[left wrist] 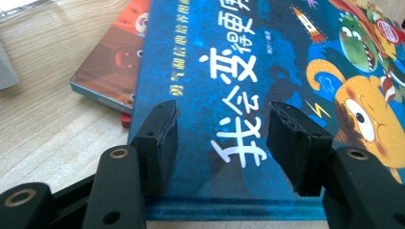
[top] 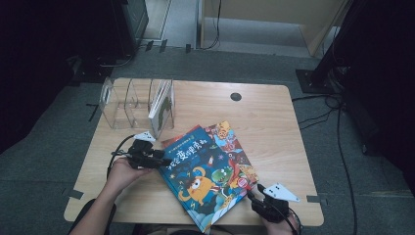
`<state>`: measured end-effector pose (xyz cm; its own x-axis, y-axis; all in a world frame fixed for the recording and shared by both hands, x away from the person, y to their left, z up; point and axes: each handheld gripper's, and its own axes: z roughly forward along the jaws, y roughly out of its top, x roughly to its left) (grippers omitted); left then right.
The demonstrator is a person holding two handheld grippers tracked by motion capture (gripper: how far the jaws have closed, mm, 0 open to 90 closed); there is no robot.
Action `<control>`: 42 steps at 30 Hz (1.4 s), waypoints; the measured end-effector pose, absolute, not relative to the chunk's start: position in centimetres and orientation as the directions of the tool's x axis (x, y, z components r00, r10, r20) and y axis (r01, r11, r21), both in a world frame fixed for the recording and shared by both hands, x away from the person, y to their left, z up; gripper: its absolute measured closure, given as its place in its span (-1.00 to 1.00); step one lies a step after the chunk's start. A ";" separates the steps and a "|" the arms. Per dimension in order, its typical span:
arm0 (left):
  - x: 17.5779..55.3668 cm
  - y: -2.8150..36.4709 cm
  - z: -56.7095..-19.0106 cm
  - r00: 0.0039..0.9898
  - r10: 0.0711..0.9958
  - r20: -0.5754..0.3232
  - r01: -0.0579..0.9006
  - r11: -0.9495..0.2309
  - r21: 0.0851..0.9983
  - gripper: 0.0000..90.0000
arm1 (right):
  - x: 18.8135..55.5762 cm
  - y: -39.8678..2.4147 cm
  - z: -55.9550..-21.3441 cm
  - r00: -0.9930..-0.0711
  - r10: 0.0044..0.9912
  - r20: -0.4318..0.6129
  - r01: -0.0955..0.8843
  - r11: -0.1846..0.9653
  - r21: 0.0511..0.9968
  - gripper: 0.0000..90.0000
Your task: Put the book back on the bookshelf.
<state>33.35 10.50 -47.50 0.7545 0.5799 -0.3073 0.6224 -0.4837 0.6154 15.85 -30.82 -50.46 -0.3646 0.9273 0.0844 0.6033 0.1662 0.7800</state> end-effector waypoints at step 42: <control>33.4 11.6 -48.0 0.668 0.675 -0.313 0.715 -0.466 0.521 0.00 | 20.7 -31.0 -50.2 -0.389 0.920 0.040 0.602 0.221 0.767 0.28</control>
